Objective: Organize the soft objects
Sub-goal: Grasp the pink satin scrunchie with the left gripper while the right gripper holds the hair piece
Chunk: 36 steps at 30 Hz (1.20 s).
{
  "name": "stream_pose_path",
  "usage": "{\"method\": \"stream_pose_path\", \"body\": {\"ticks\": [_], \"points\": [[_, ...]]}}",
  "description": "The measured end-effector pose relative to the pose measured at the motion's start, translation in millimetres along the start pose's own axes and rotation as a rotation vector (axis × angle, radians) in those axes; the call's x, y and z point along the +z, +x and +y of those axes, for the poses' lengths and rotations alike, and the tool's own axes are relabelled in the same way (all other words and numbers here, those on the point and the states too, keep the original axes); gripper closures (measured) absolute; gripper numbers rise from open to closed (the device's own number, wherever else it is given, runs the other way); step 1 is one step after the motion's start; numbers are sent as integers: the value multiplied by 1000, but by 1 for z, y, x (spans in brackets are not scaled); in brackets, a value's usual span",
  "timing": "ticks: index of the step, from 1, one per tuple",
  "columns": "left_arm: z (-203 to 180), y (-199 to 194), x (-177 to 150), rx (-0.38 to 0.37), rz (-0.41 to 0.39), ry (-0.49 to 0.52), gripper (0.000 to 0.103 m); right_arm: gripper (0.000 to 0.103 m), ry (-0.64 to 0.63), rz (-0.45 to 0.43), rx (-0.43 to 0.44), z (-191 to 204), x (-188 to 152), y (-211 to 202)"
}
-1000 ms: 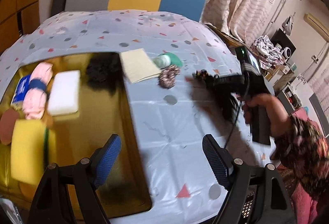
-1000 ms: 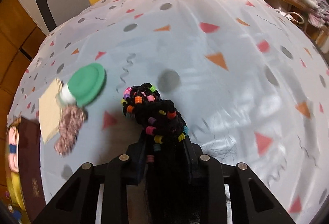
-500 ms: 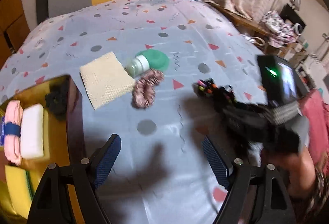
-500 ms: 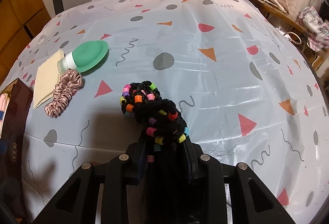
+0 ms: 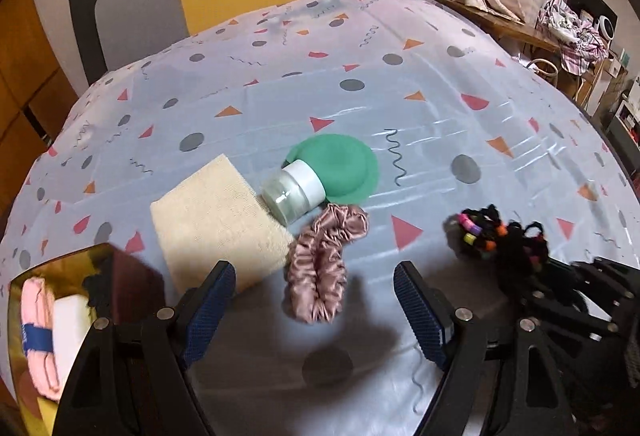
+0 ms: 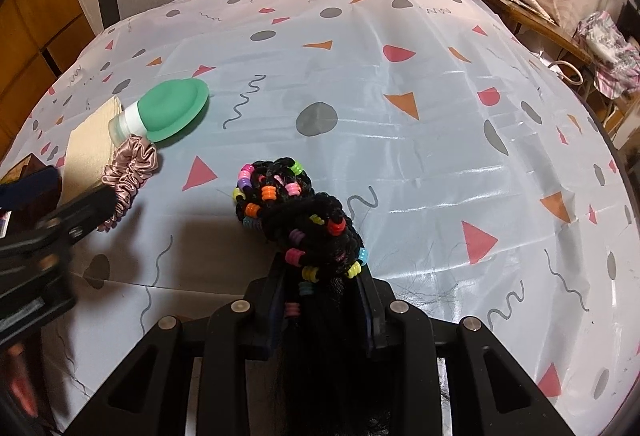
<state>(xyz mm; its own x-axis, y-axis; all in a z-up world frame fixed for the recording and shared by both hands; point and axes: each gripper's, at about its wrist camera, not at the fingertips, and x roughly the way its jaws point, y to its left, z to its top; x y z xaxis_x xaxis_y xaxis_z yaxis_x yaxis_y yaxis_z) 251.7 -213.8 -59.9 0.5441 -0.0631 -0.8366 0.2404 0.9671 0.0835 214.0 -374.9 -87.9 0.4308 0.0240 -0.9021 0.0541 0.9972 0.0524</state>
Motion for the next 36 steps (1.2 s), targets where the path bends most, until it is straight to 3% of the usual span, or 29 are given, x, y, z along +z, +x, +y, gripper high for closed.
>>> {"method": "stream_pose_path", "body": {"ticks": [9,11,16,18,21,26,29,33,36], "points": [[-9,25,0,54,-27,89,23,72,15,14,16,-2,2,1],[-6,31,-1,25,0,72,41,72,19,16,20,-3,3,1],[6,26,-10,-27,5,15,58,72,32,18,29,-4,2,1],[12,20,-17,-92,21,-36,66,72,33,19,30,-4,2,0],[16,11,-34,-140,37,-90,66,72,33,18,30,-4,2,0],[3,-2,-46,-125,-10,-21,66,72,31,16,27,-3,2,0],[1,-5,-32,-87,-34,-5,57,72,27,13,23,-2,1,0],[3,9,-7,-3,-26,2,56,72,36,18,32,-3,2,0],[2,22,1,15,-5,31,56,72,52,23,46,-6,2,0]]}}
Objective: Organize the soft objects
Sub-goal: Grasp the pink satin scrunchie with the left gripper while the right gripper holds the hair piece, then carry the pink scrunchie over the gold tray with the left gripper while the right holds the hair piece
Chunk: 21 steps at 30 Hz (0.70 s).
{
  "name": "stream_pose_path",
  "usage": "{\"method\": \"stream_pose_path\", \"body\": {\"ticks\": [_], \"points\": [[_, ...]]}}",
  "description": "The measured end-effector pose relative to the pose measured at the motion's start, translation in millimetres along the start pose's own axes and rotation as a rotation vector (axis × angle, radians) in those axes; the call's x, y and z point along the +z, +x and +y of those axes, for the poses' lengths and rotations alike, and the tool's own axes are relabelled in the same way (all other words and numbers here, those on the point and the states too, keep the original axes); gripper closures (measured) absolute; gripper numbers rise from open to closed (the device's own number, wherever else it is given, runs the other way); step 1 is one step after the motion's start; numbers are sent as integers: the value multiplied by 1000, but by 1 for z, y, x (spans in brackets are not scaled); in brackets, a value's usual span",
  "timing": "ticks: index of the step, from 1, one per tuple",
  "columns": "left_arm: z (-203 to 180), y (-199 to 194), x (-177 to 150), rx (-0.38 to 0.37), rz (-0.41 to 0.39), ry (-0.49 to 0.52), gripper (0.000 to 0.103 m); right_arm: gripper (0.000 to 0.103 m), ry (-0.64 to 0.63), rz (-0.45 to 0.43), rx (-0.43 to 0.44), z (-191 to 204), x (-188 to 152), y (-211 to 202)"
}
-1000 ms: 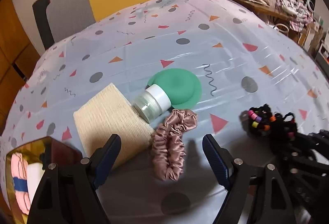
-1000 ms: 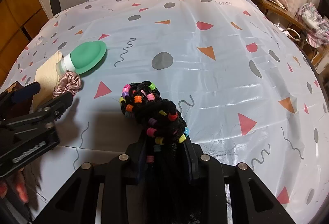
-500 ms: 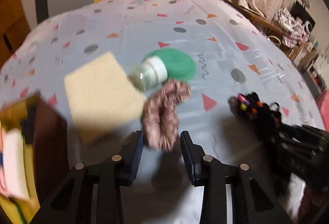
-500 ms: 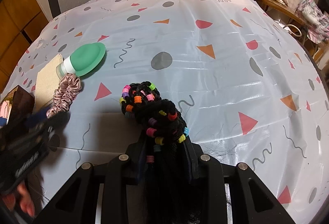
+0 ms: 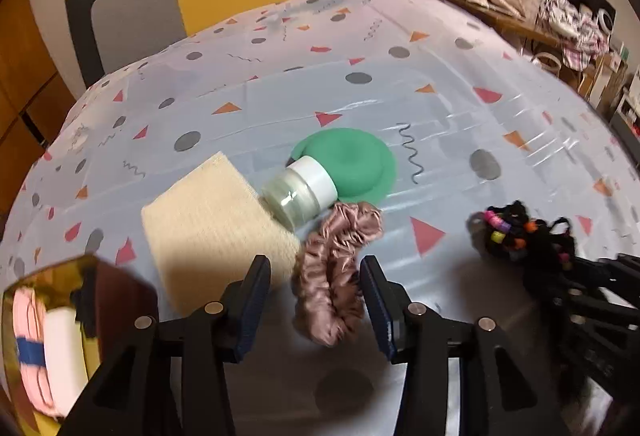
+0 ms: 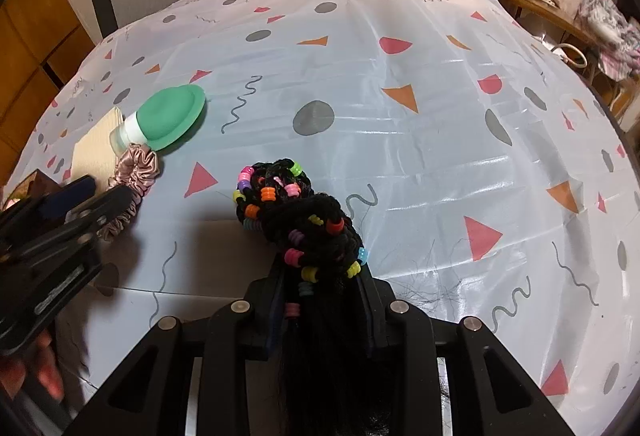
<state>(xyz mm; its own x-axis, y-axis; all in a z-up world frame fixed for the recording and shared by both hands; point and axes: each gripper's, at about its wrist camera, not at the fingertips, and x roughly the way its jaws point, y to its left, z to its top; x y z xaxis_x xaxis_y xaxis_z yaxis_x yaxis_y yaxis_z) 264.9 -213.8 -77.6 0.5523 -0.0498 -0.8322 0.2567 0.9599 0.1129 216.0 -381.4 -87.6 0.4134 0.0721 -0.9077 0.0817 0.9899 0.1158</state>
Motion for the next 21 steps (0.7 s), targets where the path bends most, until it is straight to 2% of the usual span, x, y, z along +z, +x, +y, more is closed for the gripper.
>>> {"method": "stream_pose_path", "body": {"ticks": [2,7,9,10,11,16,21], "points": [[-1,9,0,6,22,17,56,72,2,2,4,-1,1,1],[-1,9,-6,-13,4,20,56,72,2,4,6,-1,1,1],[0,7,-10,-31,8,10,62,72,2,3,6,-1,1,1],[1,6,-11,-45,15,3,72,72,1,3,5,-1,1,1],[3,6,-13,-81,30,-18,74,72,0,2,5,-1,1,1],[3,-5,-25,-140,35,-43,78,72,1,2,6,-1,1,1],[2,-22,-45,-203,37,-88,79,72,3,2,9,-1,1,1]]}}
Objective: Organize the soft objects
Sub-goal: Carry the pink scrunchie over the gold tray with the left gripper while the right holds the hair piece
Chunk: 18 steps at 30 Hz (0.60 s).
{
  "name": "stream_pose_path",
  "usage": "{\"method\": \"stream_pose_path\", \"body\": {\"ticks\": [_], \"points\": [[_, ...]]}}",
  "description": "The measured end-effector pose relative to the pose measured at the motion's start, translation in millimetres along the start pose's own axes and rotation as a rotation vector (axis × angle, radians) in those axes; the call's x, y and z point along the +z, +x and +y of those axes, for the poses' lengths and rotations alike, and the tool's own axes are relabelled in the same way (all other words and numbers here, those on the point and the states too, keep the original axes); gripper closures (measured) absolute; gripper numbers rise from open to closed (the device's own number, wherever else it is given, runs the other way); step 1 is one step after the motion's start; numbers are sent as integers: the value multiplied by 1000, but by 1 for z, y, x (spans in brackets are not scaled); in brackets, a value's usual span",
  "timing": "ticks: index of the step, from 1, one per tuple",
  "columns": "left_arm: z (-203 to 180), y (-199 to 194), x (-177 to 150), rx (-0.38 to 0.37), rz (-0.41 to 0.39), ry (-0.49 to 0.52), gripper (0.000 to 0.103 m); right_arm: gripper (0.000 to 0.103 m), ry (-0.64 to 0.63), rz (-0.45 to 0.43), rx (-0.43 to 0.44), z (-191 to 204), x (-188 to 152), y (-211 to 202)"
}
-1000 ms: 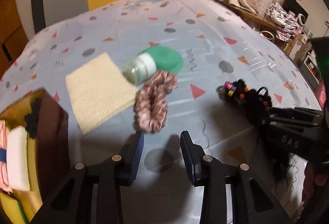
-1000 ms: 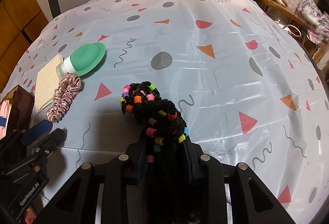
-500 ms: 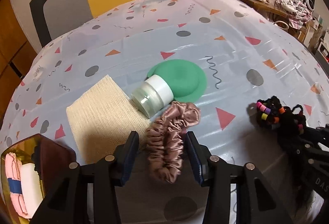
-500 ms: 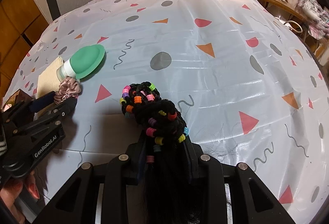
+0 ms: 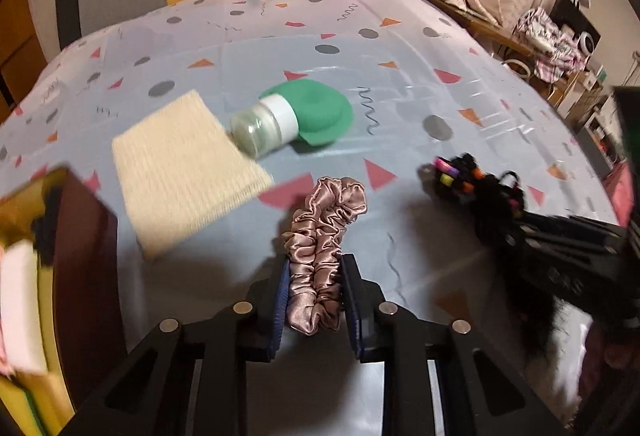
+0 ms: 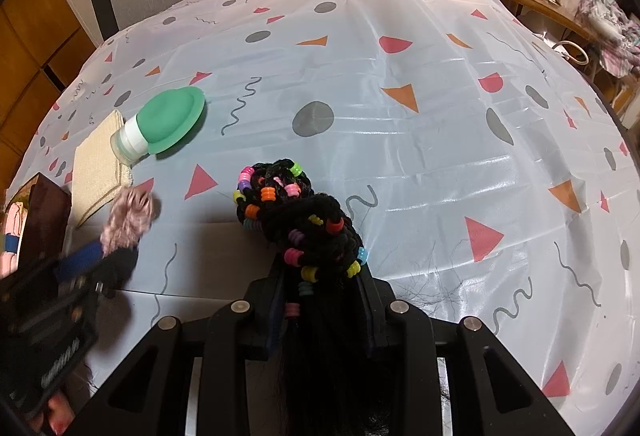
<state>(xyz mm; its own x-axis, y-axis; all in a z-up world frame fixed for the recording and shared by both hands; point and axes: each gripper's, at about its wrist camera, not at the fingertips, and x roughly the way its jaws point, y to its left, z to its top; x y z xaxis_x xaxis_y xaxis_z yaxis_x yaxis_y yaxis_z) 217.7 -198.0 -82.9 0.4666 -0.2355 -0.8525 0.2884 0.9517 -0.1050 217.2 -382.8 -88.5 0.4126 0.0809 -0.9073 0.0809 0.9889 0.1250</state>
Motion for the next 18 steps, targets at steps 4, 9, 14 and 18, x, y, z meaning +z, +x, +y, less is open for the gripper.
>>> {"method": "stream_pose_path", "body": {"ticks": [4,9,14,18], "points": [[0,-19,-19,-42,-22,-17,79,73,4,-1,11,-1,0,-1],[3,-45,-40,-90,-49,-34,79,74,-5,-5,21,2,-3,-3],[11,-72,-61,-135,-73,-58,79,75,-19,-10,19,5,-5,-4],[24,-95,-75,-139,-104,-71,79,76,-17,-12,25,5,-6,-5]]}}
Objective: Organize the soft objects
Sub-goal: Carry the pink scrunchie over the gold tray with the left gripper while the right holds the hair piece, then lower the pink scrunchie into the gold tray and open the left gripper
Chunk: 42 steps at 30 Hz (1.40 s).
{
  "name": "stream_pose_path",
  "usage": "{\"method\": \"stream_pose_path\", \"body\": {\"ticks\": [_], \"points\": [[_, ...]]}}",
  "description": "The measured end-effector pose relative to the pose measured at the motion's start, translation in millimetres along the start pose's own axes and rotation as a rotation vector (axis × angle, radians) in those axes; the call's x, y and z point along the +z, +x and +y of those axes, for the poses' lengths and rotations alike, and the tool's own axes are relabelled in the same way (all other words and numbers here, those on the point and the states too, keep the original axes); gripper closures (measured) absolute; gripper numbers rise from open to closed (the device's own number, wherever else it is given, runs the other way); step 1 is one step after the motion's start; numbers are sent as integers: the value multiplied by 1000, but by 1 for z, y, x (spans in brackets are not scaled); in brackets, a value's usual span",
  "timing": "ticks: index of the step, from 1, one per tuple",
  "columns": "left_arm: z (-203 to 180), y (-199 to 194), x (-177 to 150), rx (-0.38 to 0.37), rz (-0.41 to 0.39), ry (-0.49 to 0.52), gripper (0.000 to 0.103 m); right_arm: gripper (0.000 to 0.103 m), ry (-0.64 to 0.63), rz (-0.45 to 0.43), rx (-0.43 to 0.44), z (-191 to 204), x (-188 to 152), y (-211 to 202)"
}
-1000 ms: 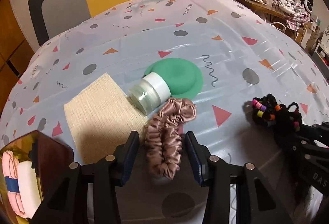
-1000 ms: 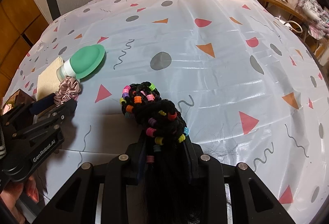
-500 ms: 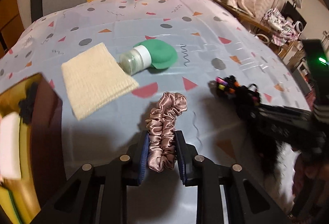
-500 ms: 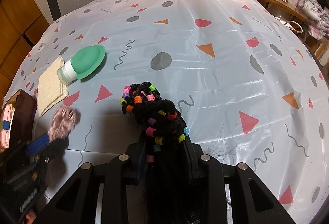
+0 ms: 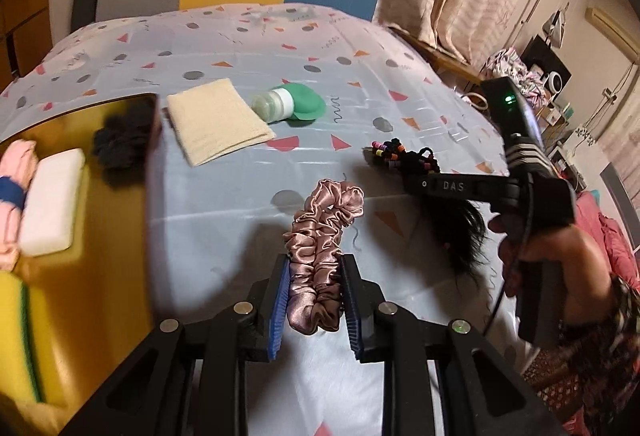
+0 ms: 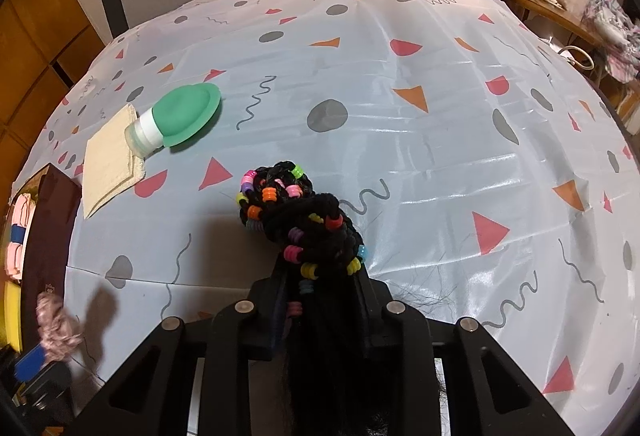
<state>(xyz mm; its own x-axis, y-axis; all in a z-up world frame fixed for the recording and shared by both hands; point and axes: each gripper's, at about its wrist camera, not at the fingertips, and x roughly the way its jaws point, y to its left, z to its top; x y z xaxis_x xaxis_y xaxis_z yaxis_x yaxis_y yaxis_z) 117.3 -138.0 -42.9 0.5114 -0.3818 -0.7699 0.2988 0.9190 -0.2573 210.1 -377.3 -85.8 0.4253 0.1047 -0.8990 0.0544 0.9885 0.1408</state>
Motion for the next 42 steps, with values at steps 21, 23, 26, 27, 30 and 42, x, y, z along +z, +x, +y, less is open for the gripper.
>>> {"method": "stream_pose_path", "body": {"ticks": [21,23,26,27,30,42], "points": [[131,-58,-28,181,-33,-242,79,76,26,-97,190,13,-5,-22],[138,-54,-29,225,-26,-239,74,76,17,-114,198,16,-7,-25],[146,-53,-29,266,-15,-247,63,76,-11,-133,214,24,-10,-28],[149,-53,-30,284,-14,-256,62,76,-21,-137,216,27,-12,-29],[156,-59,-33,264,-23,-285,61,76,-52,-151,222,36,-18,-32],[132,-72,-40,165,-63,-148,61,76,-8,-146,357,75,-52,-60]]}}
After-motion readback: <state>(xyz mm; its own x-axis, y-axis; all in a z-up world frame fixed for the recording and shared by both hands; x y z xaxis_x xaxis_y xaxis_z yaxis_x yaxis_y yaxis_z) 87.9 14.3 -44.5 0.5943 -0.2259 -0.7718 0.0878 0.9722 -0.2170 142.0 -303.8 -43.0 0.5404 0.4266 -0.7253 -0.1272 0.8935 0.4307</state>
